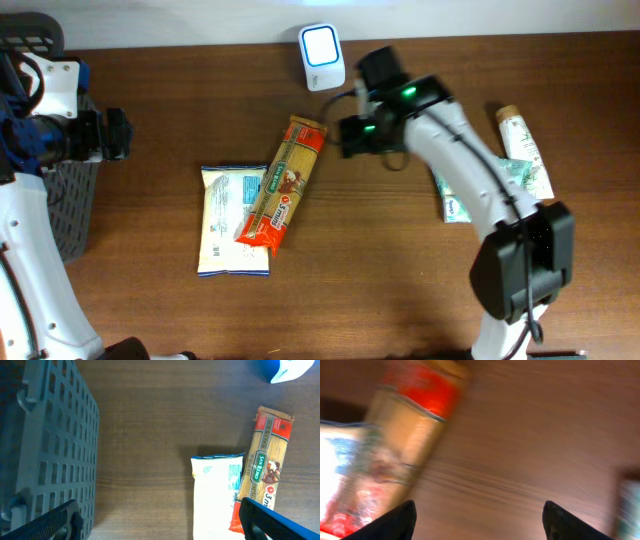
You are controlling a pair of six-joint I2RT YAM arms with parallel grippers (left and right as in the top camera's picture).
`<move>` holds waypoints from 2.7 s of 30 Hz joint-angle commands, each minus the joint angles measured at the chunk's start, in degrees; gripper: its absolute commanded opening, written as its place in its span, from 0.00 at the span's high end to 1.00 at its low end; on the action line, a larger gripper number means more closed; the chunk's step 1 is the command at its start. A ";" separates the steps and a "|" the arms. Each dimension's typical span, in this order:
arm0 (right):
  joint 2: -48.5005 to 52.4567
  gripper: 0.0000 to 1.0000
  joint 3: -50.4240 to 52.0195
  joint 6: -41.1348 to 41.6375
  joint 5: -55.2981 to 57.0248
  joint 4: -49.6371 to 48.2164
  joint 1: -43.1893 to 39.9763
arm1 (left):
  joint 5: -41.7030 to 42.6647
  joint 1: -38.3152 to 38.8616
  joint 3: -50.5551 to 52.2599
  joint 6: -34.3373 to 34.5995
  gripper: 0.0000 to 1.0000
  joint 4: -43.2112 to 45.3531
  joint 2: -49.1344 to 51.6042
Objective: Scan the item barcode
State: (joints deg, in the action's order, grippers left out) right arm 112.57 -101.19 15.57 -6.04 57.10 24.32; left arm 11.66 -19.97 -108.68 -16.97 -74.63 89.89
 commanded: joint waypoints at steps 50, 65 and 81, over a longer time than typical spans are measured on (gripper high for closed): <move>25.92 0.96 -13.22 0.76 35.01 10.16 24.72 | 0.59 -0.20 -0.22 -0.70 0.01 -0.07 0.09; 11.54 0.96 2.43 -16.61 -41.62 2.08 0.66 | 0.59 -0.20 -0.22 -0.70 0.01 -0.07 0.09; 11.56 0.14 14.73 -25.88 -31.10 -3.56 -7.50 | 0.59 -0.17 -0.22 -0.70 0.01 -0.07 0.11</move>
State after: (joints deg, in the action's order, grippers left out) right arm 124.97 -89.01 -8.97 -36.80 54.22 16.05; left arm 11.66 -19.97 -108.68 -16.97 -74.61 89.89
